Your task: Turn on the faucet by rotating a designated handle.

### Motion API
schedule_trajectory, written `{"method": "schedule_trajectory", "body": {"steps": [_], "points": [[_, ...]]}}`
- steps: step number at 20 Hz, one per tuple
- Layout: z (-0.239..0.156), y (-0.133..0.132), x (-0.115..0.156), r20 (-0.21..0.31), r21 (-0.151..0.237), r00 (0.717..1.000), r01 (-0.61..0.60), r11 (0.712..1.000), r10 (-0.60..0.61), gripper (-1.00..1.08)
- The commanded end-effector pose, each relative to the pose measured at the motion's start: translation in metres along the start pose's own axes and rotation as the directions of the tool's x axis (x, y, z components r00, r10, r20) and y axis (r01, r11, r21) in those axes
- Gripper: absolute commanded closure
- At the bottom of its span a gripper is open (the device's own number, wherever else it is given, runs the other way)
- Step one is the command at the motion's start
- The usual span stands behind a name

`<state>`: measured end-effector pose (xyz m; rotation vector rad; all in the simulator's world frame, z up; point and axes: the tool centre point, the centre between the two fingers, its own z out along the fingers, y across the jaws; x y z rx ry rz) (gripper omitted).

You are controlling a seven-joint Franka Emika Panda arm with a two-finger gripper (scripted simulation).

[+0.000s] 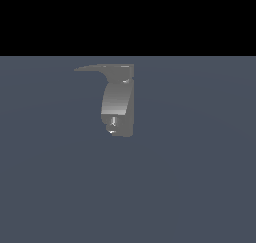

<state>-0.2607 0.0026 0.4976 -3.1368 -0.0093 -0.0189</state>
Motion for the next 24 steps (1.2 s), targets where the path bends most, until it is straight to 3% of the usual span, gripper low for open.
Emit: {"method": "schedule_trajectory", "body": {"steps": [1,15,24], "points": [[0.0,0.0,0.0,0.0,0.0,1.0,0.0,1.0,0.0,1.08],[0.015,-0.024,0.009,0.001,0.0,0.995,-0.099,0.995,0.099,1.08],[0.039,-0.061,0.03,0.002,0.0,0.966,-0.26,0.966,0.26,1.08]]}}
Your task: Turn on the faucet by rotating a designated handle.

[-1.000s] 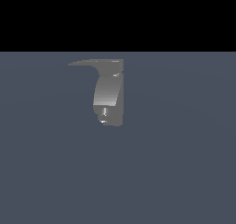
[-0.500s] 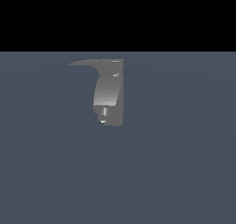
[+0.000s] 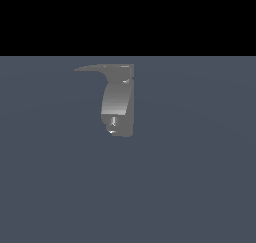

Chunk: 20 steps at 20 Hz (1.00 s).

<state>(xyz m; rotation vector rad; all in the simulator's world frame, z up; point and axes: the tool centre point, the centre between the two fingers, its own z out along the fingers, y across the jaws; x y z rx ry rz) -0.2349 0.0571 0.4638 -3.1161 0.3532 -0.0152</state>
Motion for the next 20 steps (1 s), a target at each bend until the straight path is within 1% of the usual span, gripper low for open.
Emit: {"method": "schedule_trajectory", "body": {"steps": [1,5,10,15,20], "points": [[0.008,-0.013,0.004,0.001,0.0,0.999,-0.051,0.999,0.051,1.08],[0.02,-0.032,0.013,0.001,0.001,0.991,-0.132,0.991,0.132,1.08],[0.035,-0.056,0.026,0.002,0.001,0.973,-0.232,0.973,0.232,1.08],[0.05,-0.078,0.042,0.004,0.002,0.944,-0.33,0.944,0.33,1.08],[0.065,-0.098,0.06,0.005,0.002,0.906,-0.423,0.906,0.423,1.08]]}}
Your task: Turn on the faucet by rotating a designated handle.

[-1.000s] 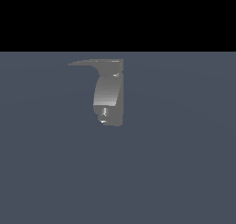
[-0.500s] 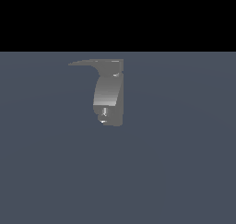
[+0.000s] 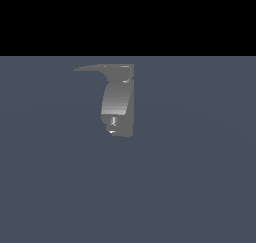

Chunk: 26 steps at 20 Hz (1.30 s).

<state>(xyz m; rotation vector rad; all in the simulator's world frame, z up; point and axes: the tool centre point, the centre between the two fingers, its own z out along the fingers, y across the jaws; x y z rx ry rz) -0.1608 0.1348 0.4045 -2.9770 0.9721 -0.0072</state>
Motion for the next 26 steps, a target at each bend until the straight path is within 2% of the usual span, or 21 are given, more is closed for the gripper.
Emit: {"method": "schedule_trajectory", "body": {"steps": [1,7,13,20,26], "points": [[0.008,-0.013,0.005,0.001,0.001,0.999,-0.052,0.999,0.052,1.08],[0.025,-0.041,0.019,0.002,0.002,0.986,-0.169,0.986,0.169,1.08],[0.041,-0.067,0.036,0.003,0.003,0.96,-0.281,0.96,0.281,1.08],[0.06,-0.093,0.059,0.004,0.003,0.915,-0.404,0.915,0.404,1.08],[0.077,-0.113,0.082,0.003,0.001,0.863,-0.505,0.863,0.505,1.08]]}}
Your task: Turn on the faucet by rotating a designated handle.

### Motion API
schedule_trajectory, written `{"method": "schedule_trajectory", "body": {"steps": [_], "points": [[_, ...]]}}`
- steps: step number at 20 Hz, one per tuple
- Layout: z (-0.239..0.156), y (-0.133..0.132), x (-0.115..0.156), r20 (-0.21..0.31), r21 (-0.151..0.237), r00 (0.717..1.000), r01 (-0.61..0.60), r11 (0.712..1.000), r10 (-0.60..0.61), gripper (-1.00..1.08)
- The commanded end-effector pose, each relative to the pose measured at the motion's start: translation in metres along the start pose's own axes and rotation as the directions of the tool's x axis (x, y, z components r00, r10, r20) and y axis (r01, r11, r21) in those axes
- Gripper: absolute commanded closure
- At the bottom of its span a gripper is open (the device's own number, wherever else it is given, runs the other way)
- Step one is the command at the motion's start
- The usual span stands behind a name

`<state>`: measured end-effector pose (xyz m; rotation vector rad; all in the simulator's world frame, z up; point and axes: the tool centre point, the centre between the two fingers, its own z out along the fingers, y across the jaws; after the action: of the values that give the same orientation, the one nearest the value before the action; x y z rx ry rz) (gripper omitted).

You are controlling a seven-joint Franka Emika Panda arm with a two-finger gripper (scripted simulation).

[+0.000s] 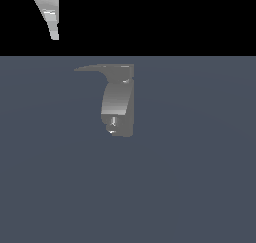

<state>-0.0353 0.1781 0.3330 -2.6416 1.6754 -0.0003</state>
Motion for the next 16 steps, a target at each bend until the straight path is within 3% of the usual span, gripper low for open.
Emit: {"method": "schedule_trajectory", "body": {"steps": [1,9,16], "points": [[0.007,-0.012,0.005,-0.001,0.0,0.999,-0.049,0.999,0.049,1.08],[0.032,-0.051,0.028,-0.005,-0.002,0.976,-0.216,0.976,0.216,1.08],[0.057,-0.085,0.058,-0.011,-0.004,0.927,-0.376,0.927,0.376,1.08]]}}
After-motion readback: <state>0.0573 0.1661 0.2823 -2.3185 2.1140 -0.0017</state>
